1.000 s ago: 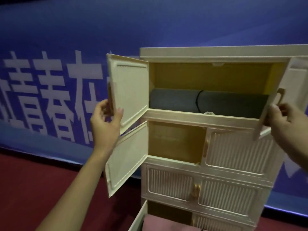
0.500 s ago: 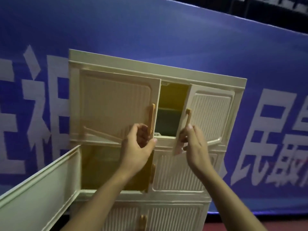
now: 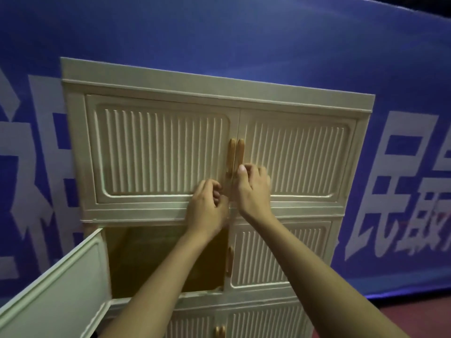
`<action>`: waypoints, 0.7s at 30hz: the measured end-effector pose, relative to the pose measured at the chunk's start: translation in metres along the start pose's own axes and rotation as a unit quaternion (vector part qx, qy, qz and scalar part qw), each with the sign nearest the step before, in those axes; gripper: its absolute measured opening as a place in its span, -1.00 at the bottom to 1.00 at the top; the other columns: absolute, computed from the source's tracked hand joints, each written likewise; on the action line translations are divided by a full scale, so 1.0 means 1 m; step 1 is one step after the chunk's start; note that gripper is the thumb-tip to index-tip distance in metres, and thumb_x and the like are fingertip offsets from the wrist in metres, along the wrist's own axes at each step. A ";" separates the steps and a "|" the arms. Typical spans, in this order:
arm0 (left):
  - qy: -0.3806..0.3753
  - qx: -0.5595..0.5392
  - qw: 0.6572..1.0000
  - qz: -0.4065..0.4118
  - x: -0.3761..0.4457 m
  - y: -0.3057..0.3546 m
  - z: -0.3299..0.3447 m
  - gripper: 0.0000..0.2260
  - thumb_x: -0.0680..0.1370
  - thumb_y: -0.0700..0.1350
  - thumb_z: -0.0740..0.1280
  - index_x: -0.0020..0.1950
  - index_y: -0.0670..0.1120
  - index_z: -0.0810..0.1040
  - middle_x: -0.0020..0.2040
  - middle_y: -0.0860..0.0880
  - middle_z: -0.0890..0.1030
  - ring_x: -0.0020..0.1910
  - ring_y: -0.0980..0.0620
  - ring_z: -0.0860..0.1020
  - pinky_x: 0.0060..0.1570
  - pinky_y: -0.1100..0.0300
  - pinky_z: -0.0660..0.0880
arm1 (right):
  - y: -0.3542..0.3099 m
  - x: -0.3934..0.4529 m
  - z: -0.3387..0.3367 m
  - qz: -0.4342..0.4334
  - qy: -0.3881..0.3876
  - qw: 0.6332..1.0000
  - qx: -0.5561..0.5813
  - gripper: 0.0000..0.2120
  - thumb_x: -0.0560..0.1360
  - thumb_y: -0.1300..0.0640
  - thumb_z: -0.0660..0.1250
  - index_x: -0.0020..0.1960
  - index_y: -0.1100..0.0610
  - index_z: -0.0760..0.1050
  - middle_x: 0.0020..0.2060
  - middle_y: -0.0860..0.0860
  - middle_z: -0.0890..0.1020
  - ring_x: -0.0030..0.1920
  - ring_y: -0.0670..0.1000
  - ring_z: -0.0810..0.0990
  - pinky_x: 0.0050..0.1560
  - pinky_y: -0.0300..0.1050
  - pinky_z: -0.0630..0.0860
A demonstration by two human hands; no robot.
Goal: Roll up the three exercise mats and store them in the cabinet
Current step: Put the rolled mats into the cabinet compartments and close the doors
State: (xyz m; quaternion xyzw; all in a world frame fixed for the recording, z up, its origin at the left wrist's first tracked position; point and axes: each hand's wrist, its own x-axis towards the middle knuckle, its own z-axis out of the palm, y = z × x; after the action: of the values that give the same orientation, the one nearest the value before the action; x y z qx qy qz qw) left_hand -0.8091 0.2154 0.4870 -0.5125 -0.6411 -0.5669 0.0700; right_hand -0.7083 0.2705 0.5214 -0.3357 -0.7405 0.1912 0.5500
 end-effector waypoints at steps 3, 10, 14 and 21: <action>0.000 0.034 0.999 0.004 0.002 0.000 0.001 -0.88 0.56 -0.13 0.39 0.02 0.01 0.48 -0.04 0.06 0.51 -0.16 0.11 0.50 -0.24 0.35 0.37 | 0.005 0.004 -0.005 0.010 -0.040 0.999 -0.009 -0.76 0.70 -0.10 0.08 0.17 -0.02 0.45 0.12 -0.05 0.42 0.19 -0.02 0.37 0.28 -0.02 0.34; -0.001 -0.161 0.978 -0.134 -0.074 -0.015 0.029 -0.78 0.55 -0.17 0.42 0.13 -0.03 0.46 -0.05 0.03 0.55 -0.10 0.11 0.54 -0.07 0.14 0.50 | 0.030 -0.088 -0.044 0.091 -0.021 0.985 0.148 -0.81 0.66 0.04 0.26 0.25 0.05 0.47 0.06 -0.03 0.59 0.05 -0.11 0.58 0.05 -0.24 0.51; -0.125 -0.156 0.960 -0.196 -0.112 -0.018 0.058 -0.36 0.54 -0.06 0.47 0.52 0.04 0.21 0.40 0.02 0.39 0.32 0.00 0.44 0.23 0.06 0.45 | 0.089 -0.191 -0.046 0.204 -0.020 0.968 0.142 -0.91 0.64 0.08 0.29 0.12 0.05 0.51 -0.01 0.03 0.61 0.01 -0.01 0.60 0.04 -0.12 0.51; -0.109 -0.097 0.966 -0.212 -0.156 -0.013 0.079 -0.46 0.64 0.08 0.28 0.57 -0.09 0.29 0.15 -0.14 0.61 0.21 -0.19 0.57 0.26 -0.21 0.51 | 0.148 -0.317 -0.053 0.359 -0.013 0.926 0.116 -0.82 0.54 -0.01 0.30 -0.08 0.10 0.56 -0.17 0.15 0.65 -0.07 0.17 0.63 -0.11 -0.12 0.49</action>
State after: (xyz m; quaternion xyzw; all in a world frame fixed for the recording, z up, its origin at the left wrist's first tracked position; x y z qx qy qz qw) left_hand -0.7070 0.1905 0.3462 -0.4283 -0.6804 -0.5692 -0.1723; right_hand -0.5621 0.1451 0.2244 -0.5104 -0.5500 0.4653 0.4695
